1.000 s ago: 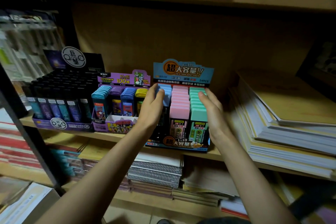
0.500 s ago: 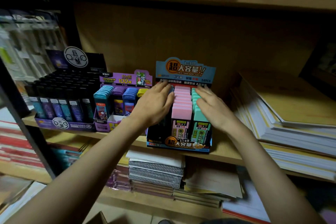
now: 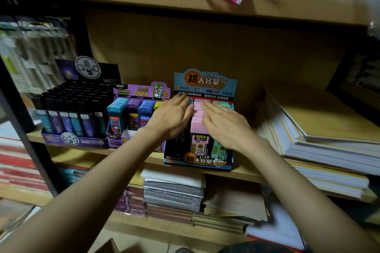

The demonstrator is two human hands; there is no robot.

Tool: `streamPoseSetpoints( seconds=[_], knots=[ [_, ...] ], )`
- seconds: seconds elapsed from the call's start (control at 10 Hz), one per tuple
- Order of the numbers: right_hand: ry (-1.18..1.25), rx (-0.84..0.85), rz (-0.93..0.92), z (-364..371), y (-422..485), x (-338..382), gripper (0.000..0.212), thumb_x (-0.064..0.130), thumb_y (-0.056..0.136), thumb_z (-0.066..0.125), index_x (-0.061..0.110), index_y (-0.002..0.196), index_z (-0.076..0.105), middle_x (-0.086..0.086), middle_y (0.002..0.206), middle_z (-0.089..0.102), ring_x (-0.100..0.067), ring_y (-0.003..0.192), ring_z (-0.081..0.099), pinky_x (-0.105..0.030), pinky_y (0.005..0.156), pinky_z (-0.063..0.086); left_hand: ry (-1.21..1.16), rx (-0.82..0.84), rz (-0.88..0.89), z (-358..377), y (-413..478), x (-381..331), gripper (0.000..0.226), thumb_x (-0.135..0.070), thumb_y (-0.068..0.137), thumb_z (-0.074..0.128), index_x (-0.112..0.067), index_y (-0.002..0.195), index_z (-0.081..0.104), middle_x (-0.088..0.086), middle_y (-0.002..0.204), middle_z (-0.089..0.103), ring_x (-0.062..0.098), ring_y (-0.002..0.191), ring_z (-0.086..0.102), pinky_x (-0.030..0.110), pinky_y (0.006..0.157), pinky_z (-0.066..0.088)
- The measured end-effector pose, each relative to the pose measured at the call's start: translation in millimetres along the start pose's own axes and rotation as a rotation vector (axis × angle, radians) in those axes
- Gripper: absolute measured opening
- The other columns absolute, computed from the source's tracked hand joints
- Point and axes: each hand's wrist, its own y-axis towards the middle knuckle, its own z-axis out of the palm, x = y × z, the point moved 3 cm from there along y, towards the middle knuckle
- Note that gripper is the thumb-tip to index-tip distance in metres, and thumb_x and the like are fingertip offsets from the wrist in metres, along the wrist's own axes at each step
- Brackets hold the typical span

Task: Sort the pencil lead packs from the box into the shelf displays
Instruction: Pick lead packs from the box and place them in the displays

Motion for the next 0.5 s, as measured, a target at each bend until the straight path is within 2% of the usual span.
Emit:
streamPoseSetpoints(
  seconds=[0.1,0.2,0.3,0.4,0.5],
  knots=[
    [-0.015,0.029,0.01,-1.2,1.5,-0.8,0.055,0.042,0.1,0.011,0.019,0.15,0.013,0.003,0.158,0.013,-0.012,0.145,0.011,-0.028,0.115,0.006,0.01,-0.042,0.008,-6.4,-4.6,-0.4,0.054,-0.04,0.102,0.023,-0.009,0.146,0.027,0.008,0.156,0.025,0.019,0.144,0.017,0.034,0.115,0.012],
    [-0.006,0.057,0.002,-5.2,1.8,2.7,0.058,0.046,0.1,0.011,0.017,0.15,0.015,-0.001,0.159,0.012,-0.017,0.146,0.009,-0.033,0.117,0.006,0.07,-0.147,0.05,-19.7,-17.3,2.2,0.049,-0.035,0.1,0.035,-0.009,0.141,0.037,0.011,0.15,0.035,0.024,0.139,0.03,0.038,0.111,0.021],
    [0.003,-0.085,-0.038,-13.5,-2.3,14.8,0.057,0.048,0.099,0.022,0.018,0.148,0.024,-0.002,0.157,0.018,-0.019,0.145,0.013,-0.034,0.117,0.009,0.134,-0.24,0.107,-37.7,-45.1,12.9,0.035,-0.024,0.095,0.046,-0.006,0.124,0.053,0.015,0.125,0.056,0.033,0.113,0.052,0.041,0.093,0.038],
    [0.031,-0.105,-0.126,-8.5,0.1,43.8,0.056,0.047,0.099,0.029,0.019,0.147,0.027,-0.001,0.156,0.022,-0.018,0.144,0.019,-0.034,0.116,0.015,0.126,-0.251,0.047,-55.6,-82.1,32.0,0.025,-0.017,0.092,0.051,-0.004,0.112,0.059,0.016,0.112,0.059,0.036,0.099,0.056,0.043,0.084,0.044],
    [-0.036,-0.047,-0.123,-2.9,1.3,65.8,0.06,0.05,0.098,0.029,0.019,0.149,0.021,-0.002,0.157,0.018,-0.02,0.145,0.015,-0.037,0.116,0.014,0.133,-0.274,-0.02,-74.5,-124.4,50.7,0.025,-0.009,0.088,0.059,0.0,0.112,0.061,0.019,0.114,0.059,0.037,0.099,0.058,0.045,0.082,0.047]
  ],
)
